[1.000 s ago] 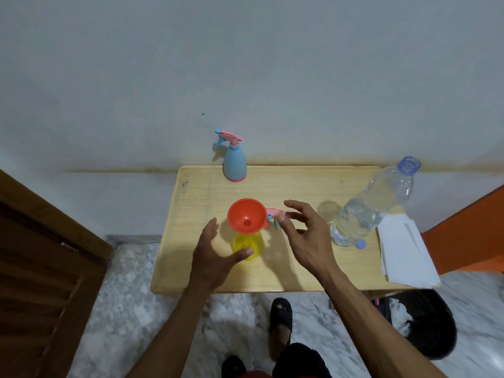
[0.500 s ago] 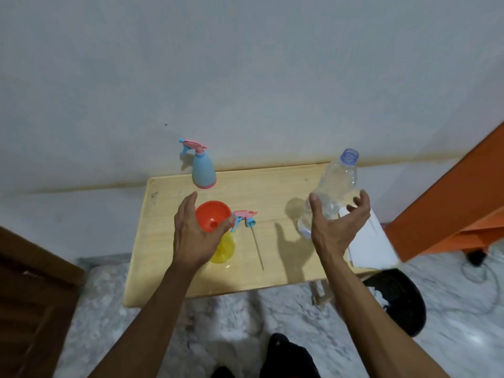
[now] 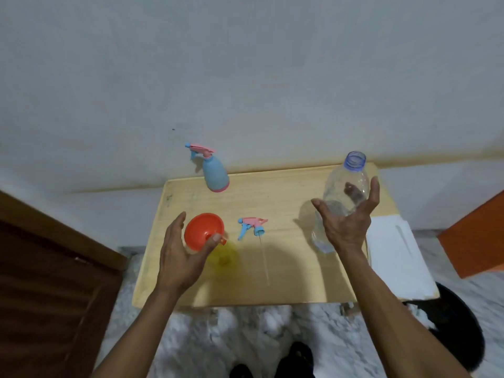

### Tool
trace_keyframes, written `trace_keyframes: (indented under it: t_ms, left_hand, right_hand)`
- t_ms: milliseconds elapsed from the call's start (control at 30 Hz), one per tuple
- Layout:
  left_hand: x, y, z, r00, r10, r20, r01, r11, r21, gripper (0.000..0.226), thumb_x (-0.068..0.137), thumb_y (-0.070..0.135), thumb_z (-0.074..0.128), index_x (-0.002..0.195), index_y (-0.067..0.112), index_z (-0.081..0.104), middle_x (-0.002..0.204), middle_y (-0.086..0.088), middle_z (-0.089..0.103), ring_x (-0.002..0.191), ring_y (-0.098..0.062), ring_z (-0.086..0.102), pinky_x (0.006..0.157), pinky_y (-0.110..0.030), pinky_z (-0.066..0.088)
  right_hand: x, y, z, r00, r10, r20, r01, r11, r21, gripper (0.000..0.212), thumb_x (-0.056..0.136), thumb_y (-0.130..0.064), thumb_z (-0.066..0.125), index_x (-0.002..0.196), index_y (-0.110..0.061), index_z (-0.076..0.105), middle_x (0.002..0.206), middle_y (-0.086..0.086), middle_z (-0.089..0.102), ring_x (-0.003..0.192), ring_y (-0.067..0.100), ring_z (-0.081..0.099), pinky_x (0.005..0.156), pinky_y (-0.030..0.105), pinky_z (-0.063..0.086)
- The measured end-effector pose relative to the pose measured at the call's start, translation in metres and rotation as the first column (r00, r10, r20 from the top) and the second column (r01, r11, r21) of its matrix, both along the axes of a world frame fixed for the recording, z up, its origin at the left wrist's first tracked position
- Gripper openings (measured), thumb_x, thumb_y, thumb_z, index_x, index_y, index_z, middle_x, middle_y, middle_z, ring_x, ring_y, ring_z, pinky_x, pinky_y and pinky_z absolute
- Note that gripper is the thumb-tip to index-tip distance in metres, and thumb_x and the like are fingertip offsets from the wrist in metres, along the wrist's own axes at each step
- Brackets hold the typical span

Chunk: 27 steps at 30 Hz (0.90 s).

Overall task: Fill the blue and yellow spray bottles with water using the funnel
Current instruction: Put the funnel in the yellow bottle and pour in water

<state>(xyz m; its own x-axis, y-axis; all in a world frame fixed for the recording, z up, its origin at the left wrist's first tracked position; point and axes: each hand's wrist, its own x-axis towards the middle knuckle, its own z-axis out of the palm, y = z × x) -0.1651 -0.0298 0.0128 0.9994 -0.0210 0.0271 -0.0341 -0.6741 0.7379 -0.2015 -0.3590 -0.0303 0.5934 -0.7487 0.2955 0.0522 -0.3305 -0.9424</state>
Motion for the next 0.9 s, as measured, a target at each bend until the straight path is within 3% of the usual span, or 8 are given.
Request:
trace_keyframes:
  t_ms: [100,167,300,400,500,600,767,900]
  left_hand:
    - [-0.002,-0.002,-0.001,1.0,0.004,0.011,-0.004,1.0,-0.002,0.101,0.065,0.082,0.063,0.149,0.036,0.031,0.153,0.006,0.04,0.136,-0.016,0.044,0.106,-0.049,0.045]
    - [-0.004,-0.005,0.0,1.0,0.003,0.012,-0.003,1.0,-0.009,0.099,0.064,0.08,0.065,0.148,0.038,0.033,0.151,0.008,0.041,0.133,-0.013,0.045,0.106,-0.047,0.046]
    - [-0.008,-0.011,0.002,1.0,0.015,0.021,-0.015,1.0,-0.019,0.096,0.065,0.076,0.07,0.145,0.035,0.037,0.146,0.008,0.045,0.127,-0.011,0.047,0.104,-0.042,0.047]
    - [-0.008,-0.014,0.001,0.999,0.042,0.026,-0.042,0.999,-0.023,0.093,0.07,0.069,0.075,0.146,0.031,0.038,0.147,0.006,0.045,0.128,-0.013,0.048,0.103,-0.038,0.046]
    - [-0.006,-0.014,0.0,0.998,0.052,0.02,-0.051,0.998,-0.028,0.094,0.071,0.066,0.075,0.148,0.031,0.036,0.15,0.005,0.044,0.131,-0.015,0.047,0.101,-0.034,0.044]
    - [-0.004,-0.011,0.0,0.999,0.047,-0.003,-0.047,0.999,-0.026,0.097,0.069,0.064,0.078,0.149,0.031,0.034,0.15,0.008,0.043,0.131,-0.014,0.046,0.101,-0.031,0.042]
    - [-0.003,-0.006,0.0,0.999,0.003,-0.049,-0.006,0.998,-0.06,0.101,0.064,0.064,0.081,0.148,0.034,0.034,0.145,0.013,0.043,0.123,-0.007,0.046,0.097,-0.028,0.041]
    - [0.001,-0.002,-0.002,0.998,-0.015,-0.063,0.012,0.998,-0.059,0.102,0.063,0.062,0.084,0.148,0.034,0.035,0.145,0.013,0.044,0.123,-0.008,0.047,0.099,-0.028,0.041]
  right_hand:
    - [0.008,-0.01,0.0,1.0,0.025,0.003,-0.025,0.995,-0.092,0.112,0.065,-0.054,0.088,0.149,-0.04,0.016,0.119,0.008,0.066,0.104,0.016,0.066,0.082,0.001,0.039]
    - [0.013,-0.015,0.003,0.999,0.043,-0.022,-0.046,0.99,-0.132,0.11,0.067,-0.051,0.088,0.148,-0.04,0.016,0.117,0.004,0.065,0.1,0.018,0.067,0.079,0.013,0.045]
    - [0.018,-0.019,0.009,0.993,0.067,-0.101,-0.086,0.977,-0.197,0.109,0.068,-0.049,0.086,0.151,-0.035,0.018,0.124,-0.035,0.045,0.1,0.024,0.068,0.081,0.035,0.05]
    - [0.022,-0.02,0.015,0.979,0.126,-0.163,-0.153,0.974,-0.17,0.114,0.068,-0.051,0.088,0.153,-0.039,0.012,0.114,-0.016,0.061,0.1,0.021,0.069,0.082,0.048,0.058]
    - [0.024,-0.015,0.031,0.961,0.215,-0.173,-0.243,0.956,-0.164,0.115,0.068,-0.049,0.09,0.151,-0.047,0.01,0.105,-0.011,0.063,0.098,0.018,0.069,0.081,0.048,0.058]
    - [0.025,-0.006,0.054,0.913,0.368,-0.179,-0.401,0.892,-0.21,0.113,0.065,-0.061,0.083,0.15,-0.053,0.01,0.101,-0.012,0.064,0.094,0.014,0.069,0.078,0.042,0.057]
    - [0.029,0.007,0.089,0.737,0.579,-0.348,-0.669,0.699,-0.252,0.11,0.061,-0.069,0.08,0.144,-0.068,0.007,0.101,-0.012,0.065,0.092,0.008,0.067,0.08,0.036,0.054]
    - [0.033,0.019,0.108,0.584,0.646,-0.492,-0.805,0.538,-0.249,0.111,0.056,-0.085,0.069,0.147,-0.062,0.011,0.099,-0.012,0.064,0.088,0.006,0.066,0.081,0.038,0.056]
